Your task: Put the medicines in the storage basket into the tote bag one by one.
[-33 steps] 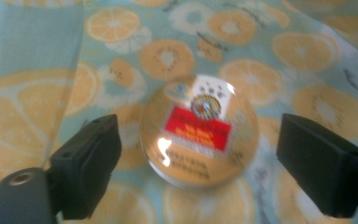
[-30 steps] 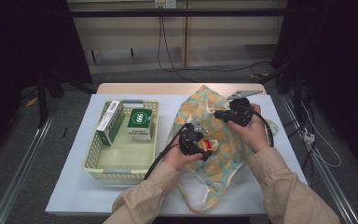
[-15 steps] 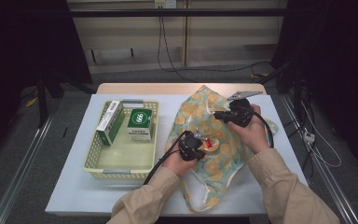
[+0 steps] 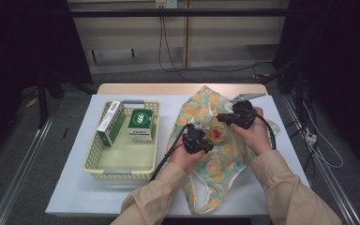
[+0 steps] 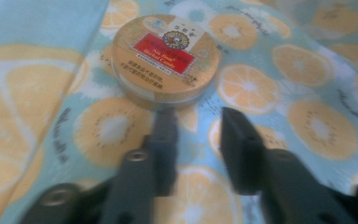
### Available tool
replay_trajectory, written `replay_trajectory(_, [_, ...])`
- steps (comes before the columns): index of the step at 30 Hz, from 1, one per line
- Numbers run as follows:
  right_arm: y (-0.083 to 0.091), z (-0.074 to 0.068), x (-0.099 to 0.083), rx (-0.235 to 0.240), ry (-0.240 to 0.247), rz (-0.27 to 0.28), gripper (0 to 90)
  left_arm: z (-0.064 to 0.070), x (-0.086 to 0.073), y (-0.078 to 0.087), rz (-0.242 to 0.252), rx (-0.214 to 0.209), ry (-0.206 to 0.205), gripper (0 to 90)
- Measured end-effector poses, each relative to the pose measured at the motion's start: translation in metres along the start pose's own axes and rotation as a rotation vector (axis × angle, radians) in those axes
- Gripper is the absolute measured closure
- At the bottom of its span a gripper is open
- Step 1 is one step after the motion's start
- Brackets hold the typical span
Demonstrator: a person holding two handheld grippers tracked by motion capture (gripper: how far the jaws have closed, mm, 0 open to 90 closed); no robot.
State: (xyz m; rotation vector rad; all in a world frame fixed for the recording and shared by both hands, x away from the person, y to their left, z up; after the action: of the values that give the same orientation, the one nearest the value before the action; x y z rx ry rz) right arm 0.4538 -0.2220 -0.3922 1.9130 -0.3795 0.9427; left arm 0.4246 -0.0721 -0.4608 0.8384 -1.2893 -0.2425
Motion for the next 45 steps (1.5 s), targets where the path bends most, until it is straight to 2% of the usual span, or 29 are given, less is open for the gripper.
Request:
replay_trajectory(3, [0.0, -0.003, -0.001, 0.003, 0.005, -0.002, 90.0, 0.004, 0.003, 0.017, -0.01, -0.004, -0.027, 47.9])
replay_trajectory(5, [0.0, -0.004, -0.001, 0.002, 0.006, -0.002, 90.0, 0.006, 0.004, 0.028, -0.004, -0.024, -0.028, 41.0])
replay_trajectory(7, [0.001, -0.005, -0.001, -0.001, 0.008, -0.003, 90.0, 0.007, 0.006, 0.042, -0.001, -0.015, -0.032, 33.7])
replay_trajectory(8, [0.0, -0.005, -0.001, -0.001, 0.009, -0.003, 90.0, 0.007, 0.006, 0.048, 0.005, -0.01, -0.041, 31.4])
replay_trajectory(10, [0.0, -0.006, -0.002, -0.003, 0.01, -0.007, 90.0, 0.005, 0.006, 0.062, 0.029, -0.003, -0.033, 28.9])
replay_trajectory(12, [-0.001, -0.007, -0.003, -0.002, 0.012, -0.01, 90.0, 0.002, 0.005, 0.074, 0.026, 0.008, -0.031, 23.0])
replay_trajectory(16, [-0.001, -0.008, -0.003, -0.002, 0.012, -0.011, 90.0, -0.008, 0.001, 0.095, 0.019, 0.022, -0.009, 18.2])
replay_trajectory(21, [0.0, -0.009, -0.002, -0.004, 0.014, -0.008, 90.0, -0.022, -0.004, 0.114, -0.007, 0.071, -0.011, 15.1])
replay_trajectory(22, [0.001, -0.008, -0.002, -0.005, 0.013, -0.007, 90.0, -0.024, -0.004, 0.117, -0.003, 0.068, -0.012, 14.6])
replay_trajectory(23, [0.001, -0.008, -0.003, -0.003, 0.012, -0.007, 90.0, -0.026, -0.004, 0.121, -0.005, 0.087, -0.013, 13.8])
replay_trajectory(25, [0.001, -0.008, -0.003, -0.002, 0.01, -0.006, 90.0, -0.03, -0.005, 0.127, -0.006, 0.08, -0.018, 13.0])
replay_trajectory(30, [0.001, -0.008, -0.003, -0.001, 0.01, -0.005, 90.0, -0.046, -0.009, 0.141, 0.01, 0.084, 0.013, 7.4])
replay_trajectory(39, [0.002, -0.009, -0.003, 0.001, 0.016, -0.003, 90.0, -0.082, -0.018, 0.167, -0.006, 0.185, 0.038, 7.6])
replay_trajectory(43, [0.002, -0.009, -0.002, 0.002, 0.012, 0.0, 90.0, -0.098, -0.025, 0.172, -0.02, 0.239, 0.044, 7.8])
replay_trajectory(45, [0.002, -0.009, -0.002, 0.002, 0.013, 0.001, 90.0, -0.106, -0.029, 0.173, -0.021, 0.257, 0.064, 8.1])
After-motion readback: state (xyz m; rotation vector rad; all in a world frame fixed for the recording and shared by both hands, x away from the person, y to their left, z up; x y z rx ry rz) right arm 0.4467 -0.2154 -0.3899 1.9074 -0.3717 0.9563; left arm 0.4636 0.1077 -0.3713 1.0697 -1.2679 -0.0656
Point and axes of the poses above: each handheld gripper's, and its own axes: y roughly backward along the jaws, x roughly out of its top, z roughly to its right, the point moved 4 cm from there along -y, roughly forward along the jaws, and after that the axes turned 12 degrees about -y, right-handed, at the moved point
